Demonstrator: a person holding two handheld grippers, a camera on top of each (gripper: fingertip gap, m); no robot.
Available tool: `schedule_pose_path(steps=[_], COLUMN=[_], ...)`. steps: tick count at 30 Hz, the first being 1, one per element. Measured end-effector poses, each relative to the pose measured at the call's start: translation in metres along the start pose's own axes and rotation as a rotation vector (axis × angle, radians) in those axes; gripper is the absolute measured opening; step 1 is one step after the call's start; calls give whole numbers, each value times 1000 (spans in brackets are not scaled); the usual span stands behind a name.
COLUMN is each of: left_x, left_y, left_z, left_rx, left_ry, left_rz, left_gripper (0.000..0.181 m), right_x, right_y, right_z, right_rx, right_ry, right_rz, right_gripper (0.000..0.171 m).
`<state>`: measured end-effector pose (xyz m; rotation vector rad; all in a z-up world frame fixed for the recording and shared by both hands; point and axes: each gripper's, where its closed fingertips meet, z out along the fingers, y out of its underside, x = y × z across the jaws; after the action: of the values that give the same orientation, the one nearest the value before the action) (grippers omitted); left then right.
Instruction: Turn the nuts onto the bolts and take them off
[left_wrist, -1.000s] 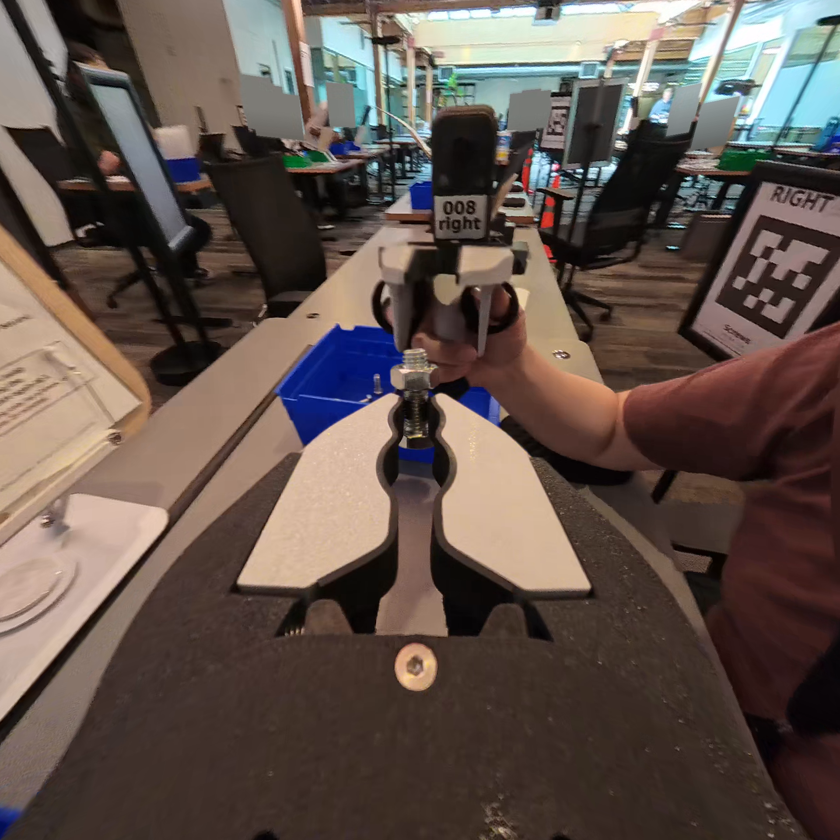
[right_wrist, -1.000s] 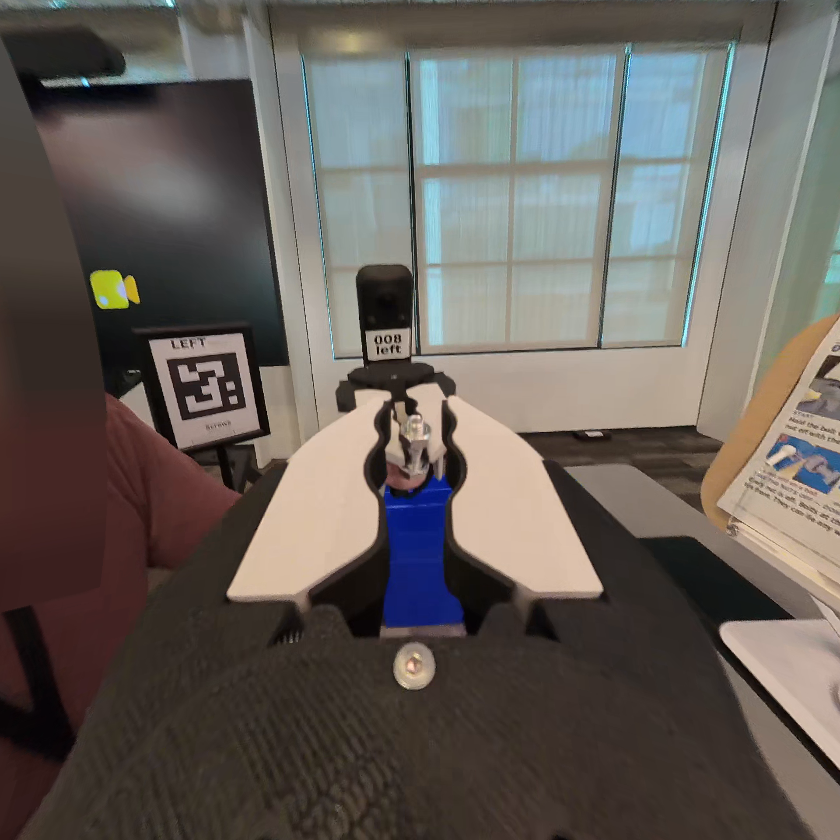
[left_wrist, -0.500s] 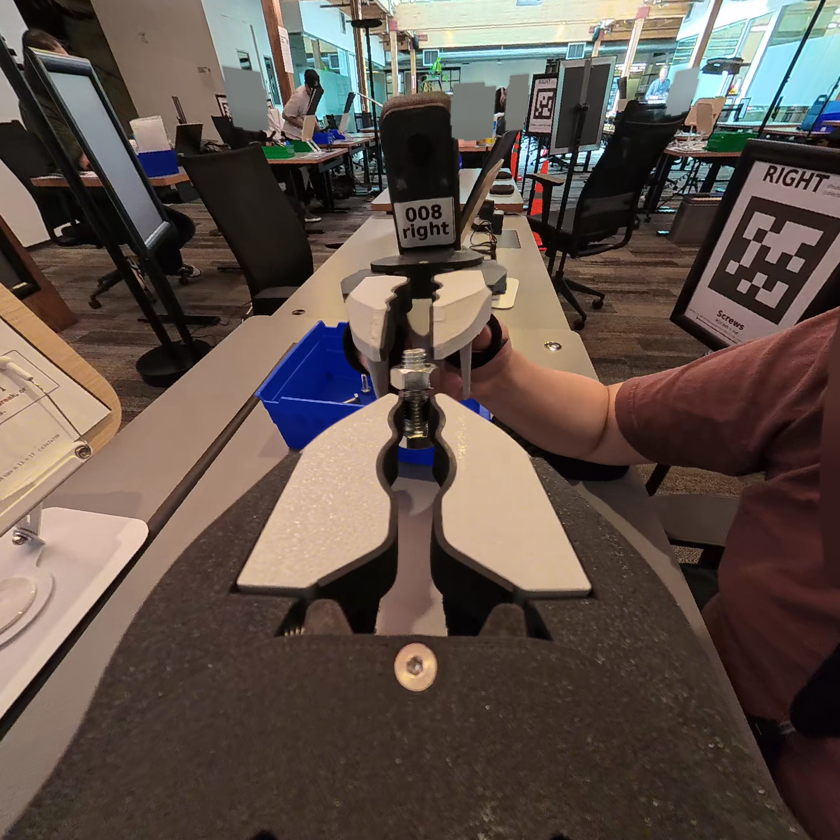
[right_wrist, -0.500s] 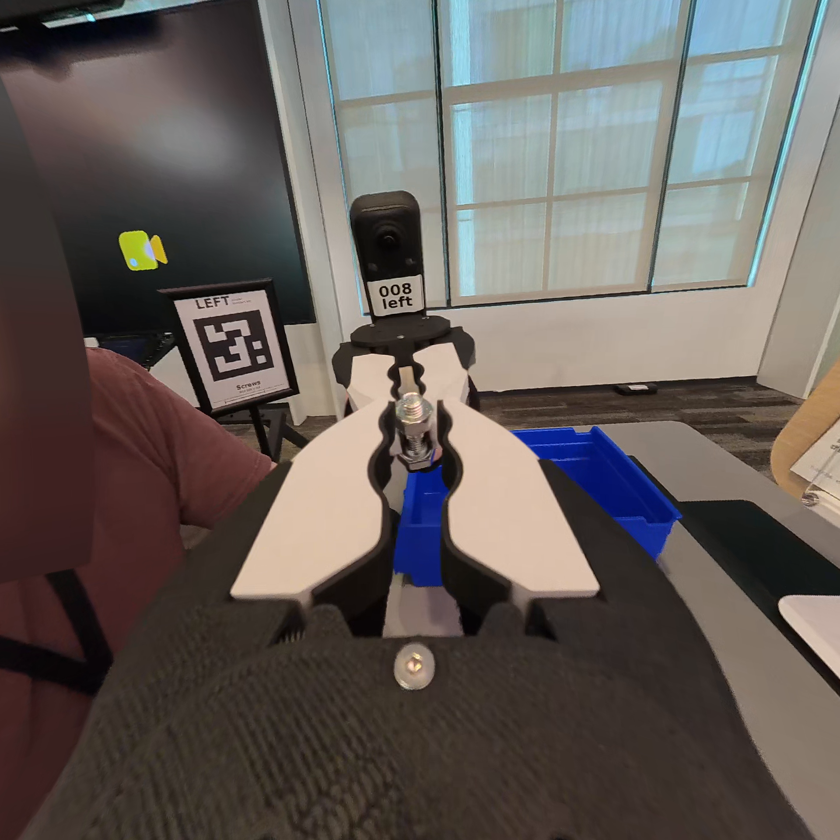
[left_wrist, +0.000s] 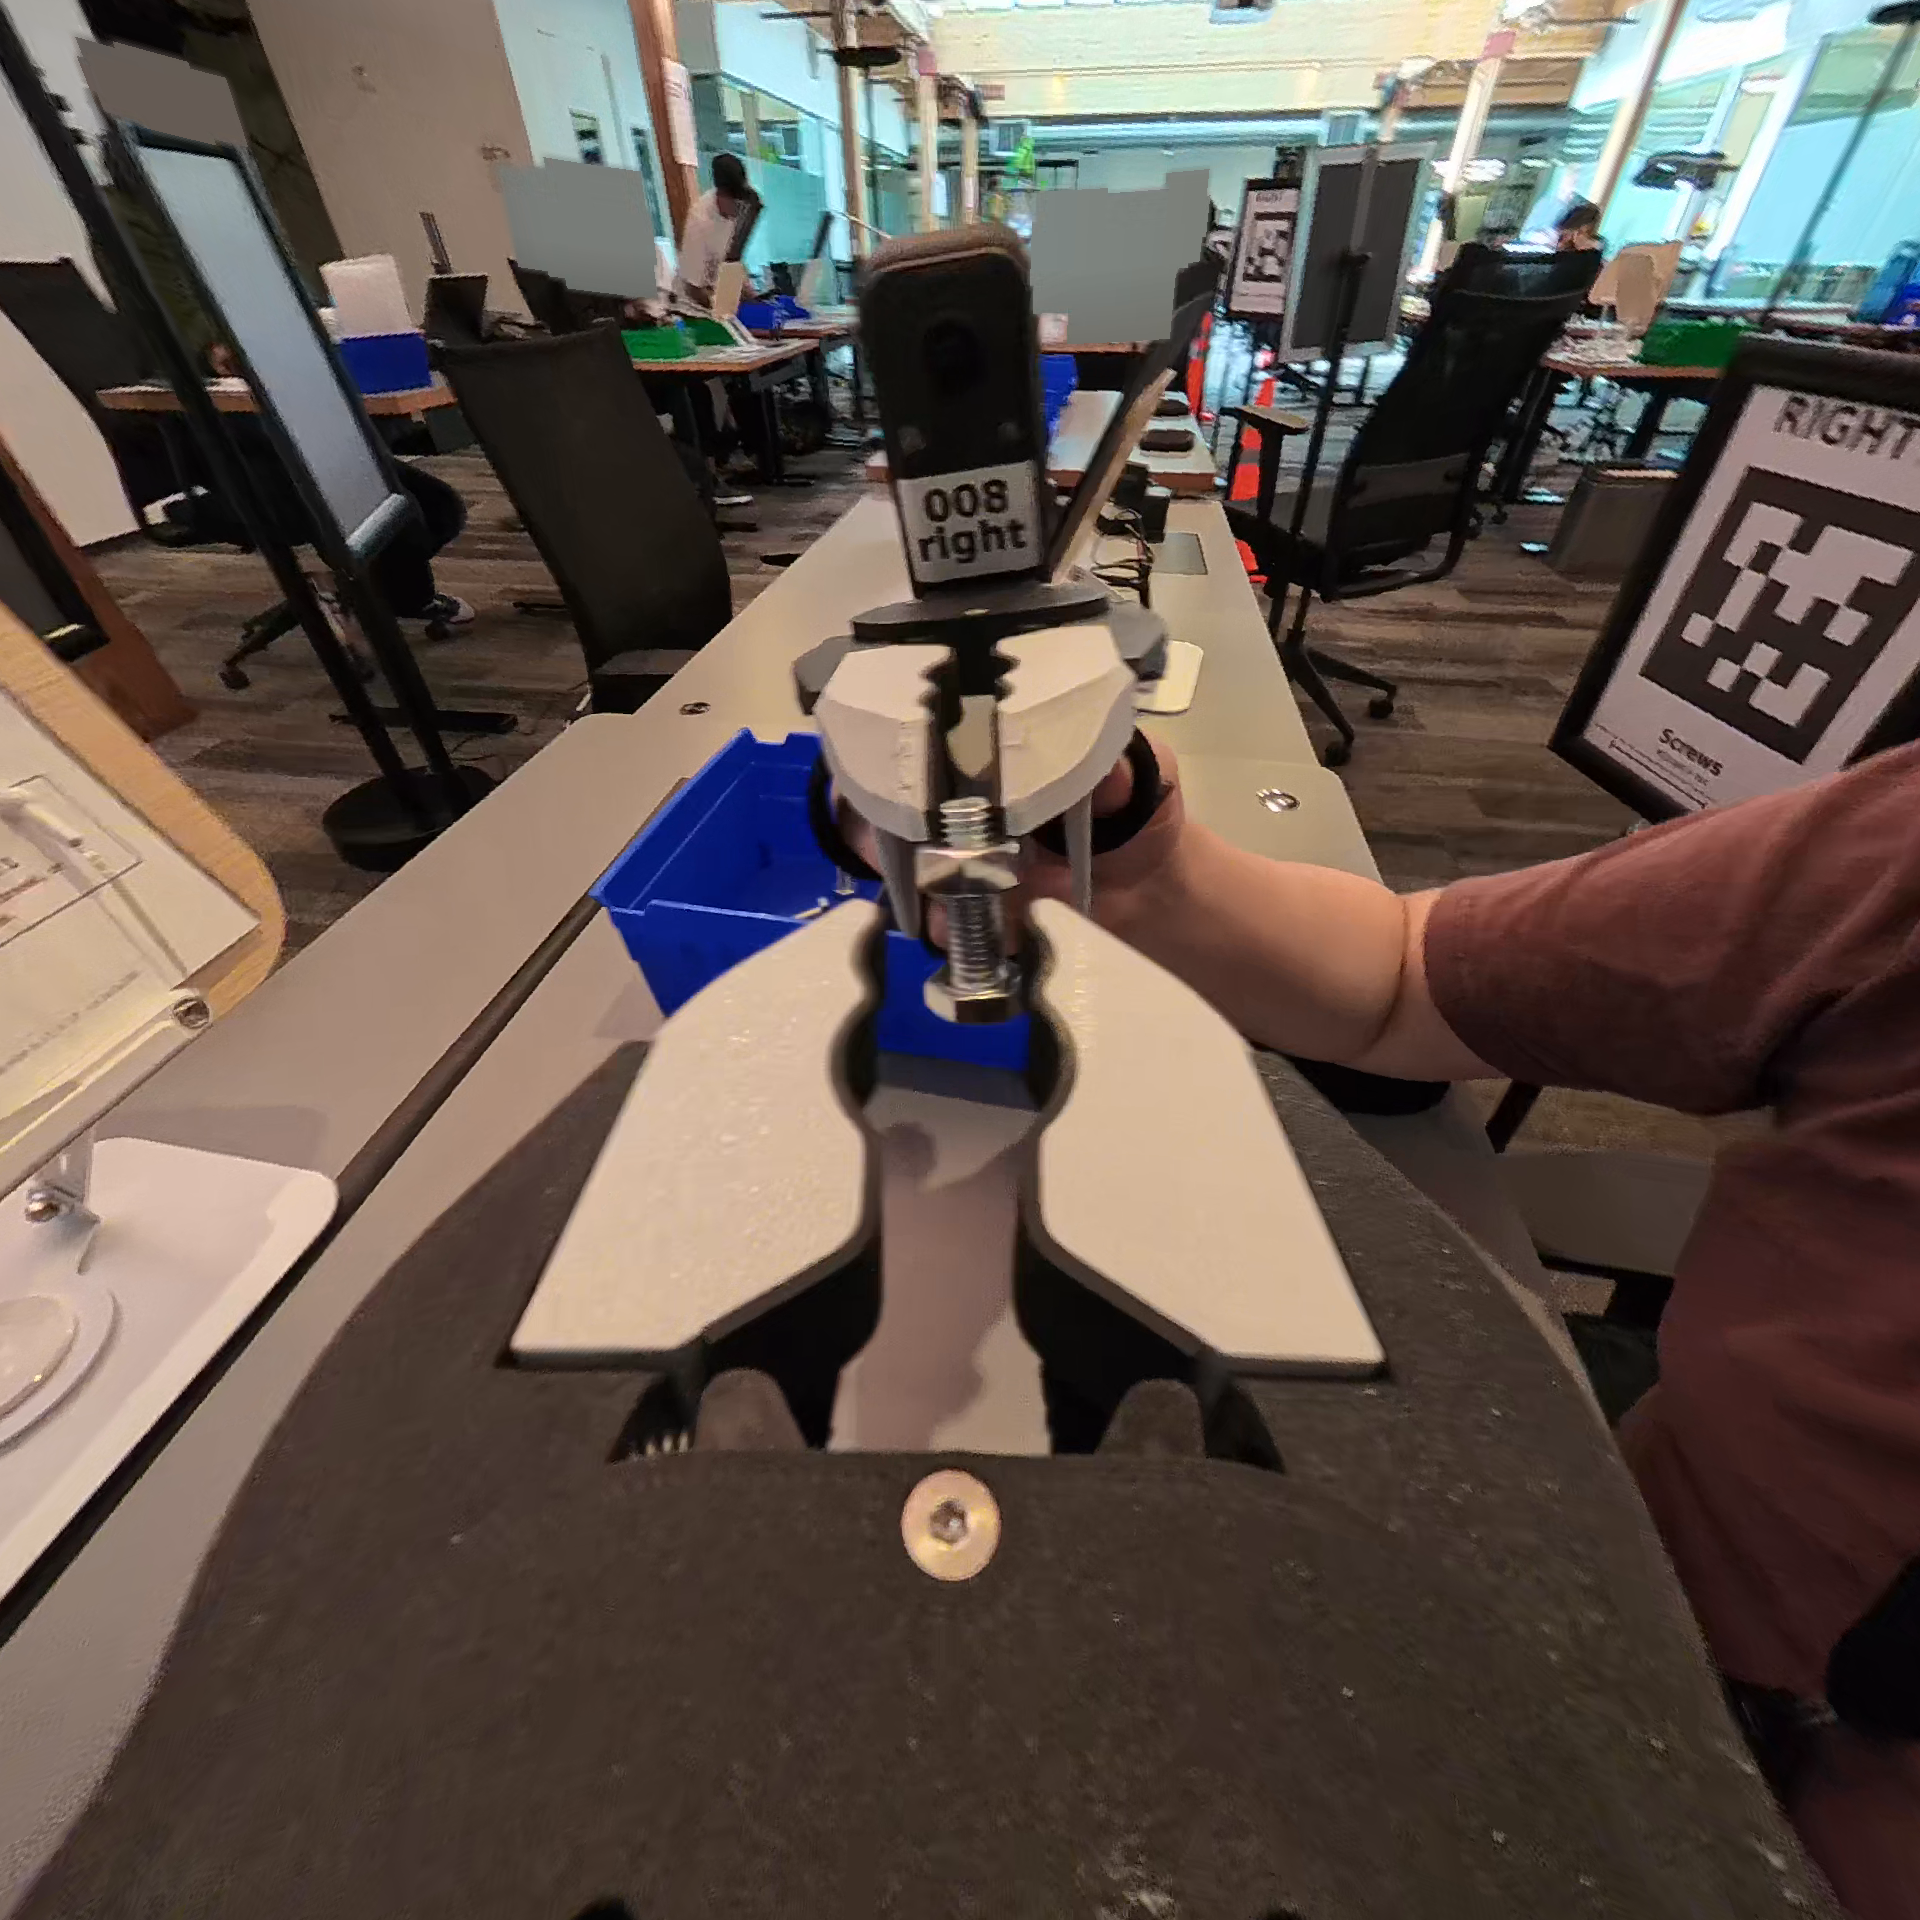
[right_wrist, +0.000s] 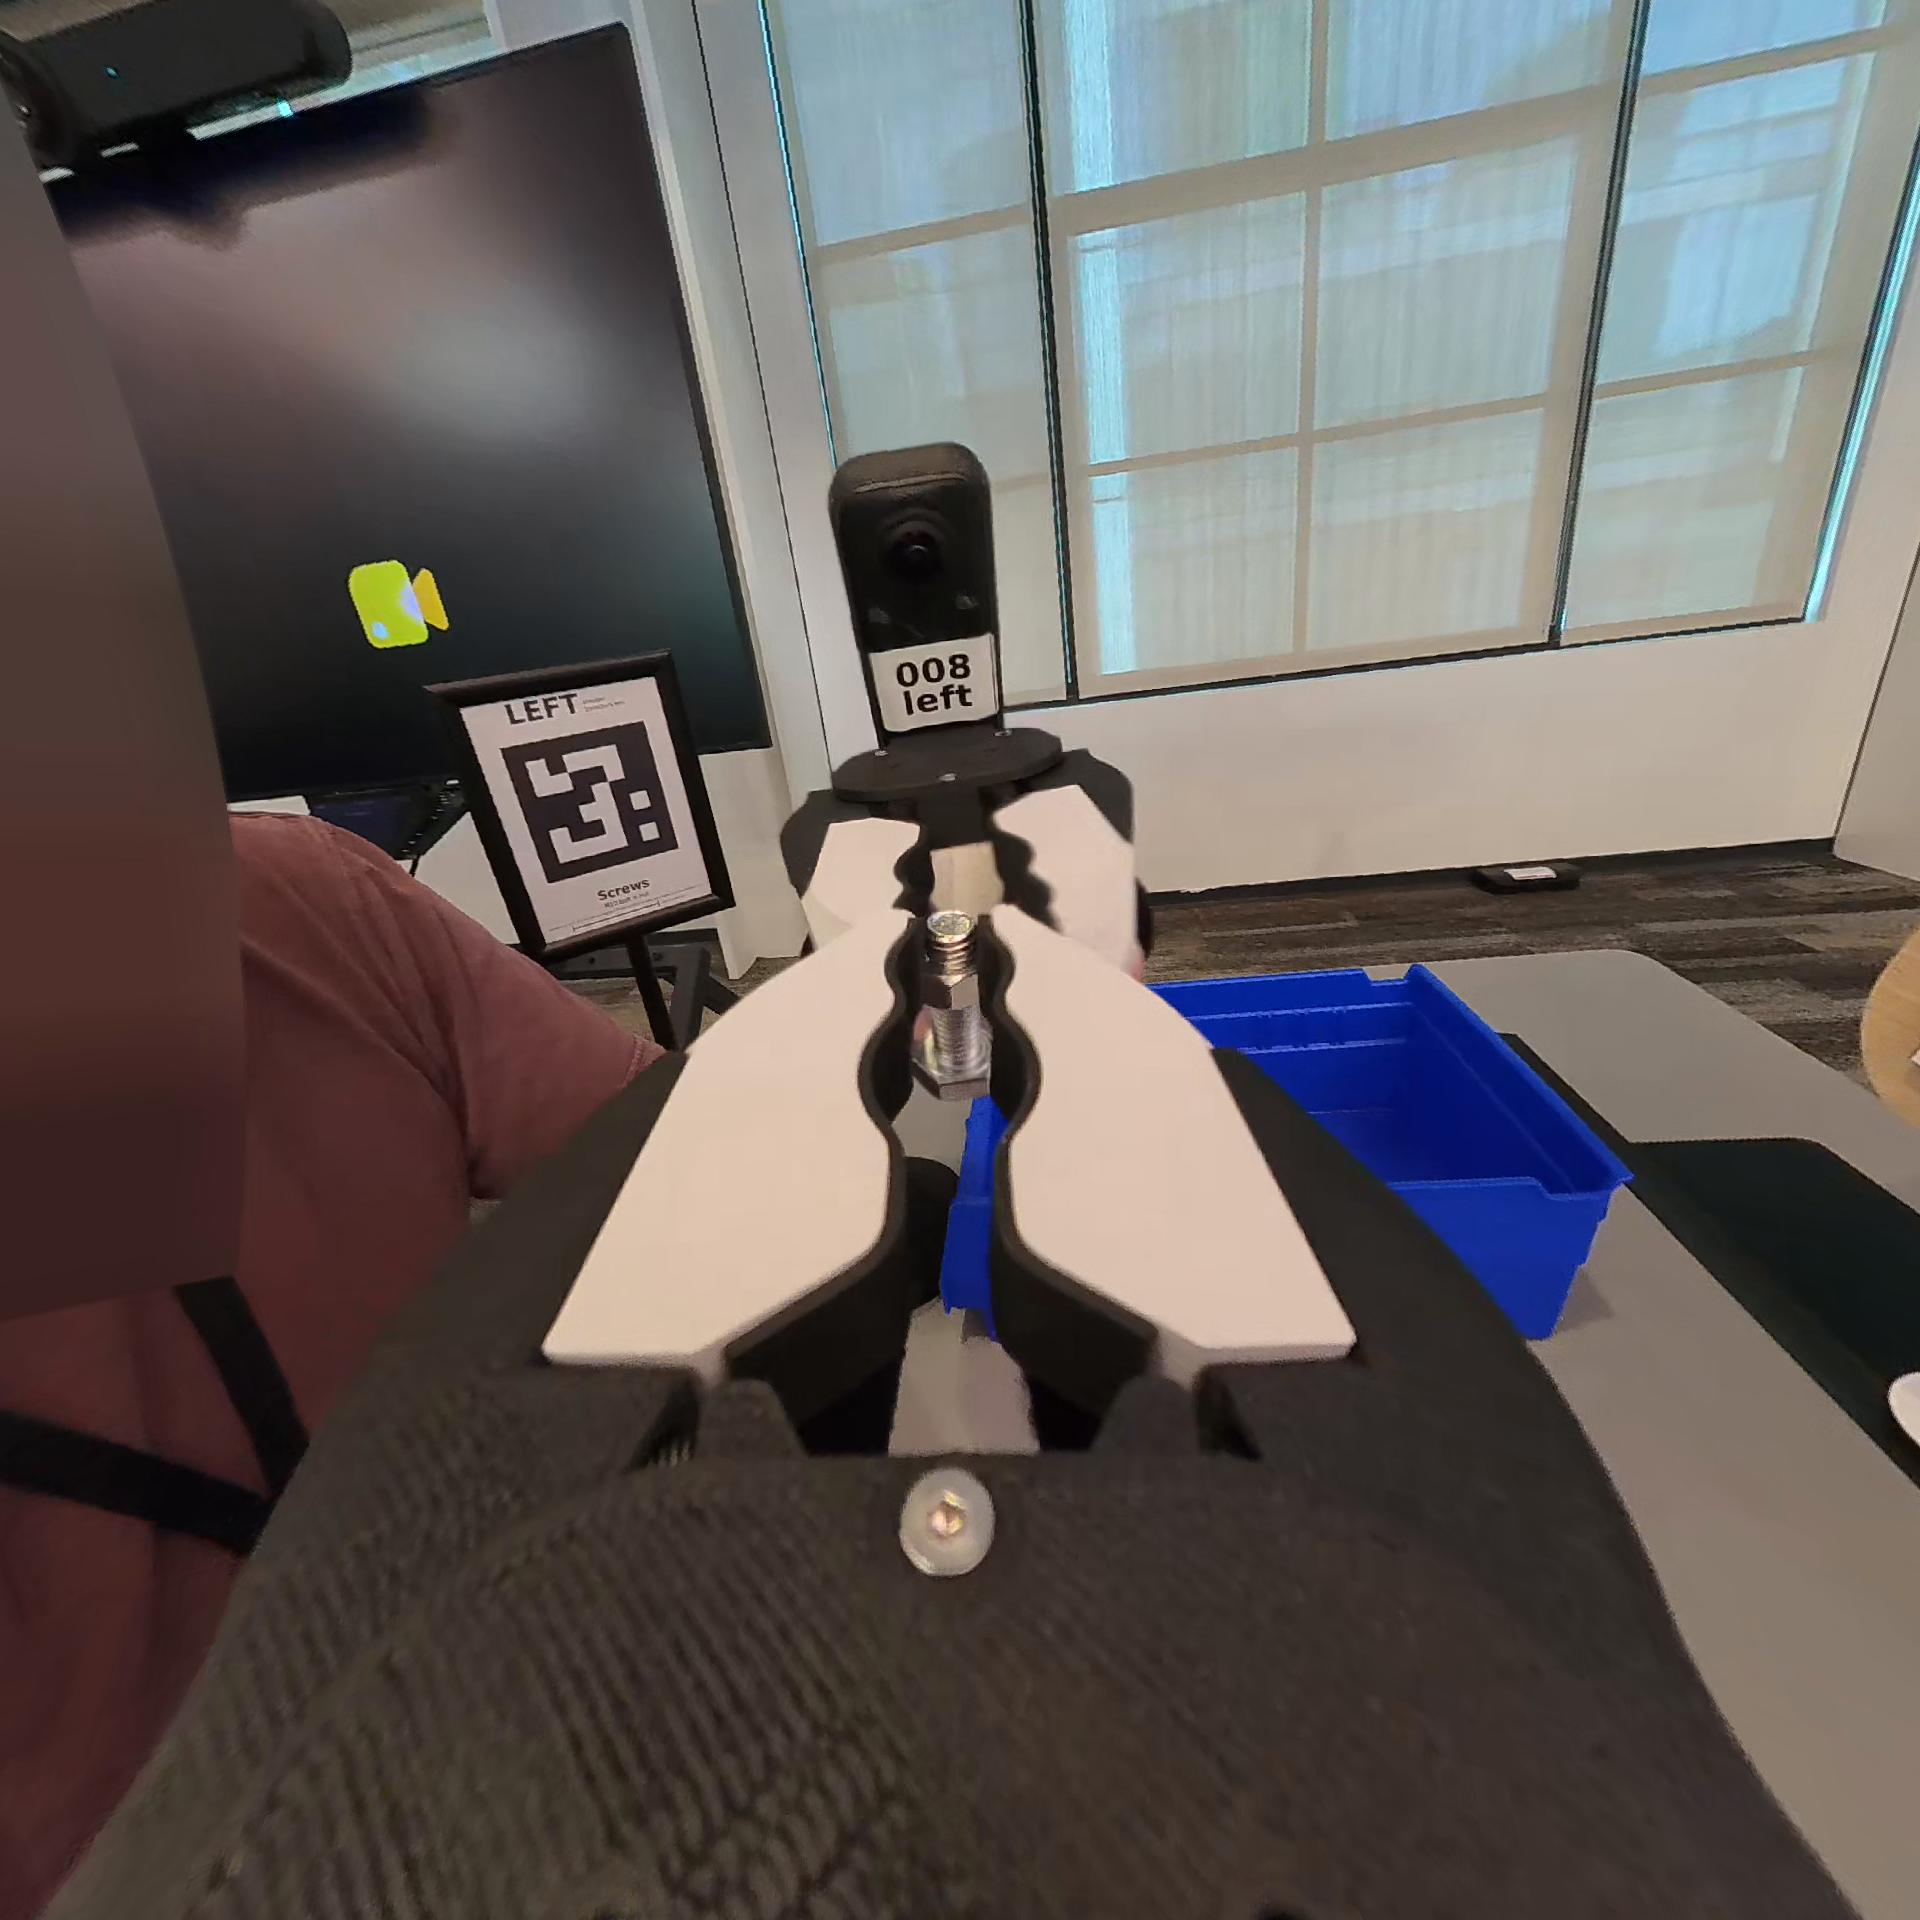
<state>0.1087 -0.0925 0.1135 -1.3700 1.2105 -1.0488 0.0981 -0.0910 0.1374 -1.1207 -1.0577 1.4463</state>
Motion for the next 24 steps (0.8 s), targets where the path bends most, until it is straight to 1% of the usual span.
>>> schedule_pose_path(steps=[2, 4, 8, 13, 19, 24], left_x=[-6, -5, 9, 10, 12, 31], left_y=[2, 8, 18, 19, 22, 16], left_z=[0, 1, 11, 18, 18, 14], left_rx=[-5, -34, -88, -77, -94, -64], left_ry=[-30, -20, 81, 86, 101, 231], left_rz=[-6, -18, -76, -72, -51, -68], left_gripper=[41, 47, 43, 30, 29, 21], right_x=[0, -1, -4, -6, -14, -28], right_y=[-1, -1, 0, -1, 2, 2], right_z=[-1, -2, -2, -2, -2, -3], right_rx=[-2, -16, -41, -38, -51, -57], right_ry=[3, 15, 19, 13, -52, -133], right_rz=[-10, -36, -106, -126, -115, -128], right_gripper=[10, 10, 10, 10, 9, 10])
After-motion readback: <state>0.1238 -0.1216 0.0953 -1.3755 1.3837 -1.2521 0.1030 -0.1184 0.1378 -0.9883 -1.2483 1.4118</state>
